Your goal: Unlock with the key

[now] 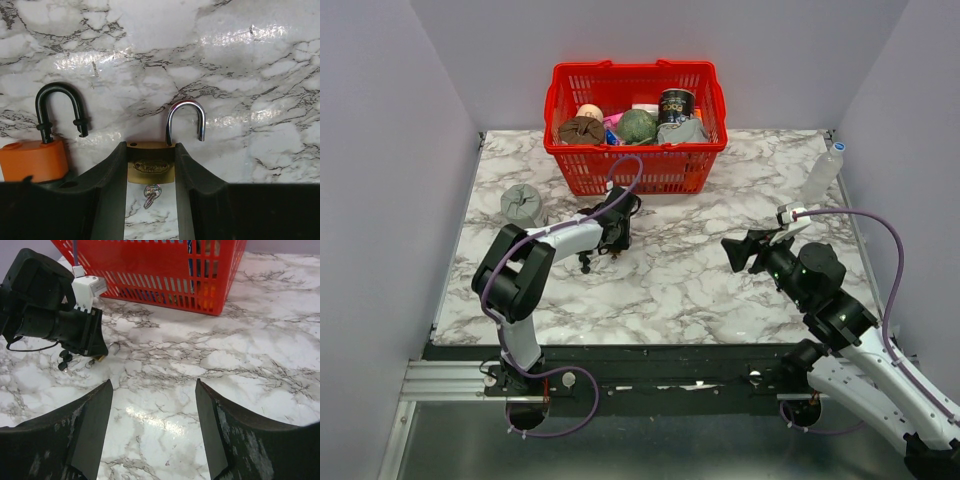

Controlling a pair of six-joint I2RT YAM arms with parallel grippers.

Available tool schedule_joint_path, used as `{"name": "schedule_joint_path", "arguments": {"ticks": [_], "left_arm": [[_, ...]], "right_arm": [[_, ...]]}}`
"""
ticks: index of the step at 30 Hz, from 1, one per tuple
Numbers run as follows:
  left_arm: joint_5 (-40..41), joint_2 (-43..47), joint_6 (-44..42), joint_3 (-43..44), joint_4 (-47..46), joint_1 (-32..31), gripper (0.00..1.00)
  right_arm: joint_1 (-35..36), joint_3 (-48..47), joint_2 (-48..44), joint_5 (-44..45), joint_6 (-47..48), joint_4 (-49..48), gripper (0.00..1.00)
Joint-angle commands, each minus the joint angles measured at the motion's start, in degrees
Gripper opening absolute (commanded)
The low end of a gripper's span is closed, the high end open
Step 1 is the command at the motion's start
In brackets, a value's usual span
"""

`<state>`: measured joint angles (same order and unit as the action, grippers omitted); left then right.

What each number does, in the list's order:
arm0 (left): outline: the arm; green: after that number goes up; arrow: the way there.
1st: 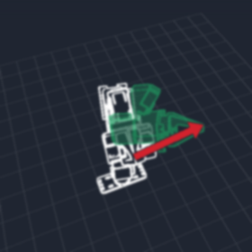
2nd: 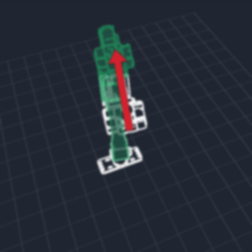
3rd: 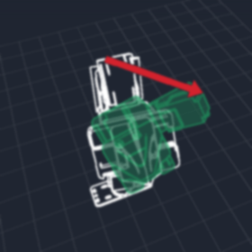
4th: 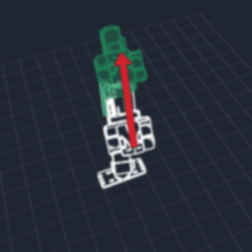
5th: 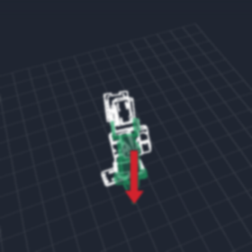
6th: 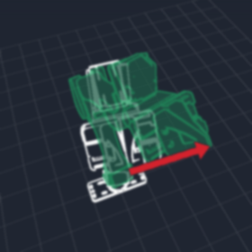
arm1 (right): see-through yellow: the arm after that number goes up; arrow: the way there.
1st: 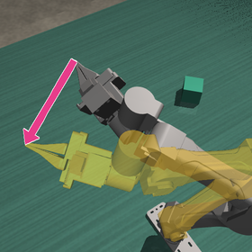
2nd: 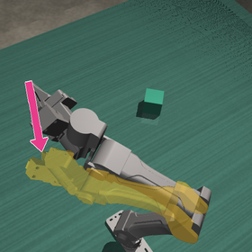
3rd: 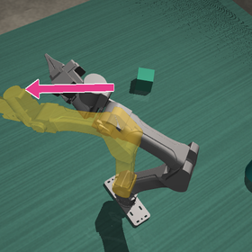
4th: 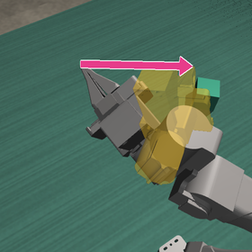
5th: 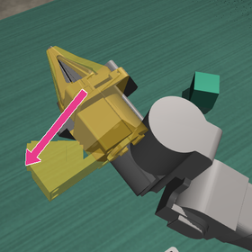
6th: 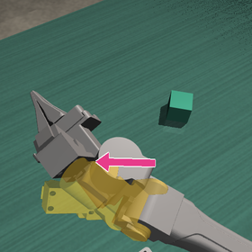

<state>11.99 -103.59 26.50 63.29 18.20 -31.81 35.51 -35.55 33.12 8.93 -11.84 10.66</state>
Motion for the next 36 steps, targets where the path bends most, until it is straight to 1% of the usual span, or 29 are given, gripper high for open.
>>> {"name": "schedule_joint_path", "arguments": {"ticks": [1,3,4,5,8,9,10,11,13,14,18,20,24,25,26,27,29,31,32,36], "left_arm": [[1.81,-1.09,0.13,-0.18,2.72,0.7,0.0],[1.29,-1.17,0.3,-0.27,2.81,0.7,0.08],[1.2,-0.91,0.31,-0.44,2.72,0.7,0.15],[1.02,-0.82,0.39,-0.62,2.72,0.7,0.31],[0.93,-0.82,0.22,-0.45,3.25,0.7,0.51],[0.93,-0.82,0.22,-0.44,3.16,0.7,0.59],[0.84,-0.91,0.04,-0.44,3.07,0.7,0.63],[0.84,-0.82,-0.05,-0.44,2.9,0.7,0.69],[0.58,-0.74,-0.13,-0.44,2.81,0.79,0.73],[0.49,-0.65,-0.4,-0.44,2.55,0.7,0.78],[-0.12,0.32,-1.19,-0.53,1.85,0.44,0.84],[-0.39,1.37,-1.8,-0.53,0.97,0.09,0.86],[-1.7,3.04,-4.52,-0.18,-1.05,-0.7,0.88],[-1.79,3.65,-4.7,-0.18,-1.32,-0.97,0.89],[-2.14,4.01,-4.97,-0.09,-1.76,-1.23,0.9],[-2.14,4.45,-5.14,-0.18,-2.02,-1.41,0.93],[-1.97,6.64,-6.11,-1.14,-3.59,-2.28,0.99],[-1.45,10.66,-8.03,-2.98,-6.14,-3.08,0.99],[-1.18,12.34,-8.65,-5.52,-9.46,-3.86,0.99],[-1.61,21.13,-10.85,-11.95,-17.04,-4.13,0.99]], "right_arm": [[-0.09,0.75,0.19,2.14,0.94,1.12,0.77],[-0.09,0.83,0.19,2.67,0.76,1.12,0.78],[0.0,0.83,0.19,2.85,0.76,1.12,0.79],[-0.09,0.83,0.19,2.94,0.85,1.12,0.79],[-0.09,0.75,0.36,2.94,0.67,1.12,0.79],[-0.09,0.75,0.45,2.94,0.41,1.04,0.79],[-0.09,0.75,0.45,2.85,0.32,1.03,0.8],[0.0,0.75,0.54,2.76,0.32,1.12,0.8],[-0.09,0.66,0.63,2.76,0.23,1.03,0.8],[-0.09,0.66,0.63,2.85,0.15,1.03,0.8],[-0.09,0.66,0.63,2.76,0.06,1.03,0.8],[-0.09,0.74,1.24,2.59,0.06,0.86,0.81],[-0.09,1.01,2.12,2.41,-0.99,0.16,0.84],[-0.09,0.92,2.21,2.15,-1.17,-0.11,0.86],[-0.09,1.01,2.38,2.06,-1.35,-0.37,0.87],[-0.09,1.01,2.56,1.97,-1.52,-0.55,0.88],[-0.09,1.18,2.82,2.06,-1.7,-0.63,0.91],[-0.09,1.36,3.08,2.23,-2.05,-0.81,0.95],[0.0,1.45,3.09,2.58,-2.23,-0.9,0.96],[-0.17,1.62,3.52,2.59,-3.1,-1.25,1.0]]}}
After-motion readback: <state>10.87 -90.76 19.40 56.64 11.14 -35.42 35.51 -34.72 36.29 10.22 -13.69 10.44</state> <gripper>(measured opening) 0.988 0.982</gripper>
